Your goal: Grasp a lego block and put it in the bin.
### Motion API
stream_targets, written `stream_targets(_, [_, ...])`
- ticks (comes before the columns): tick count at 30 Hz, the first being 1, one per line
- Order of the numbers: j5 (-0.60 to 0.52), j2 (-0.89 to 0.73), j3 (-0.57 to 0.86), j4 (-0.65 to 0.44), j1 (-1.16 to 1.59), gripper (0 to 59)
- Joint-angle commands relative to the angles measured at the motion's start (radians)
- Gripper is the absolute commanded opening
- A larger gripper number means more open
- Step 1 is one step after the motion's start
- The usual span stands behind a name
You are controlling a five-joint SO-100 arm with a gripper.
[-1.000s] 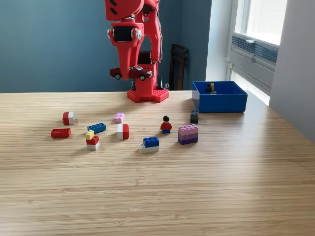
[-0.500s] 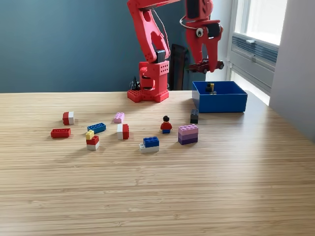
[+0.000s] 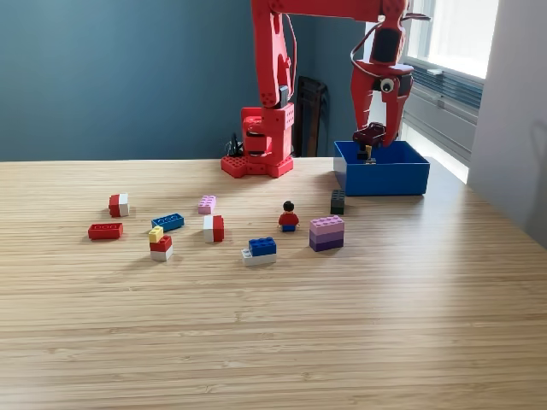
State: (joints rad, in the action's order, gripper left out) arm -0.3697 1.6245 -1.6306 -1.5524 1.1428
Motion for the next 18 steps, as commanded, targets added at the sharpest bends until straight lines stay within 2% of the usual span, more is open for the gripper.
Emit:
stream_targets(1, [0.002, -0.120, 0.170, 0.008, 0.017, 0.1])
stream_targets(6, [0.012, -0.230, 0.215, 0.005, 0.037, 0.3])
stream_targets(7, [0.017, -0.244, 0.216, 0.000, 0.037, 3.4])
stream_targets(9, [0.026, -0.261, 0.227, -0.015, 0.035, 17.4])
stream_targets(12, [0.031, -0.278, 0.247, -0.037, 0.035, 27.4])
stream_targets(15, [0.034, -0.278, 0.270, -0.054, 0.035, 30.7])
stream_targets(18, [0.037, -0.278, 0.339, -0.101, 0.032, 30.6])
